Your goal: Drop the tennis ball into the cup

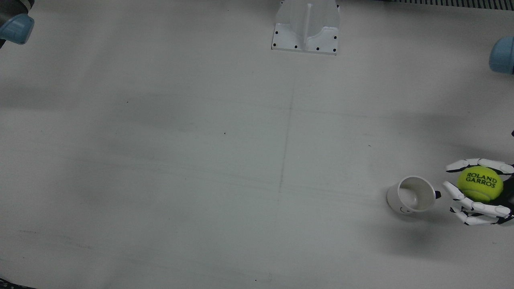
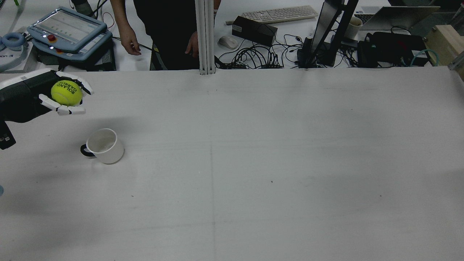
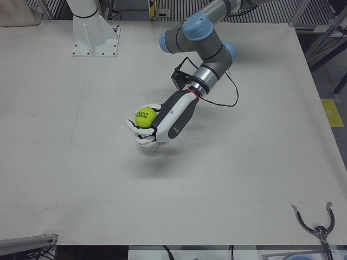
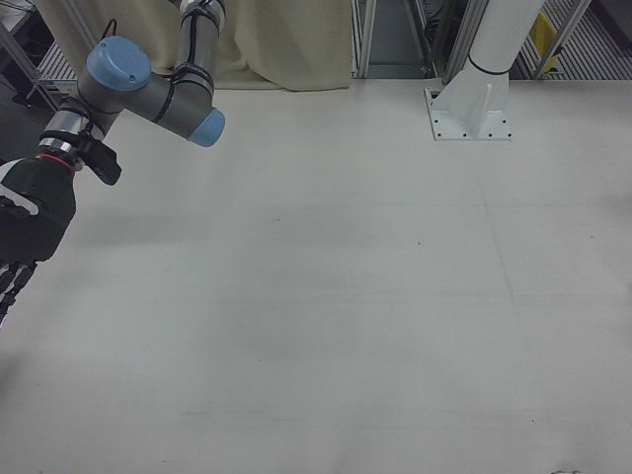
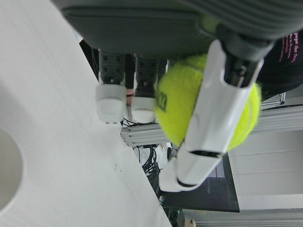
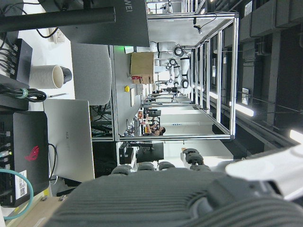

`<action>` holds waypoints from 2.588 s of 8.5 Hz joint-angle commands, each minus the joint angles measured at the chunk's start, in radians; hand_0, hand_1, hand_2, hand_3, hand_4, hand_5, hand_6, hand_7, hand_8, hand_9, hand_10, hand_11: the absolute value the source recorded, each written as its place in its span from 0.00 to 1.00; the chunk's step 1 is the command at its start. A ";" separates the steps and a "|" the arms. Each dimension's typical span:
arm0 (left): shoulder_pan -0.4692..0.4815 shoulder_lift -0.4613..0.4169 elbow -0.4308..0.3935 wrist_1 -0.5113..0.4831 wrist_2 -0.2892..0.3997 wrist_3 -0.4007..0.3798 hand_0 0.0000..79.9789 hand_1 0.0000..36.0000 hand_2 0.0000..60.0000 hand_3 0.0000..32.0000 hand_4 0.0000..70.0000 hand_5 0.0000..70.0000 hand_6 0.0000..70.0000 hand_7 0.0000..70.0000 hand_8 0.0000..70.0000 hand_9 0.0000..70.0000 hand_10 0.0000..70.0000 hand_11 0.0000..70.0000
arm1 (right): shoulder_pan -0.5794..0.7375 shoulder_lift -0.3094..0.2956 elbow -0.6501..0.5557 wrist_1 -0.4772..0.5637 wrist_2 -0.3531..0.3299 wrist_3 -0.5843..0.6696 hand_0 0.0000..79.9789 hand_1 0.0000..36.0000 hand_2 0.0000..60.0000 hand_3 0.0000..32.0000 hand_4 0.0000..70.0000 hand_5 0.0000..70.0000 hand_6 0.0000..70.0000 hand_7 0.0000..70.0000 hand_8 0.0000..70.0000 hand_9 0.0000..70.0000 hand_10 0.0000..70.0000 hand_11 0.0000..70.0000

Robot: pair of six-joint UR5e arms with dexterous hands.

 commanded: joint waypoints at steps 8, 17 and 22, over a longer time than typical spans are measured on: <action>0.027 0.027 -0.047 0.006 0.006 0.015 1.00 1.00 1.00 0.00 0.85 0.35 0.52 1.00 0.91 1.00 1.00 1.00 | 0.000 0.000 -0.001 0.000 0.000 0.000 0.00 0.00 0.00 0.00 0.00 0.00 0.00 0.00 0.00 0.00 0.00 0.00; 0.027 0.068 -0.044 -0.069 0.001 0.013 0.77 1.00 0.68 0.00 0.00 0.15 0.05 0.00 0.03 0.04 0.06 0.14 | 0.000 0.000 -0.001 0.000 0.000 0.000 0.00 0.00 0.00 0.00 0.00 0.00 0.00 0.00 0.00 0.00 0.00 0.00; -0.300 -0.009 0.021 0.041 0.003 0.012 0.77 1.00 0.74 0.00 0.00 0.15 0.04 0.00 0.01 0.02 0.07 0.16 | 0.000 0.000 -0.001 0.000 0.000 0.000 0.00 0.00 0.00 0.00 0.00 0.00 0.00 0.00 0.00 0.00 0.00 0.00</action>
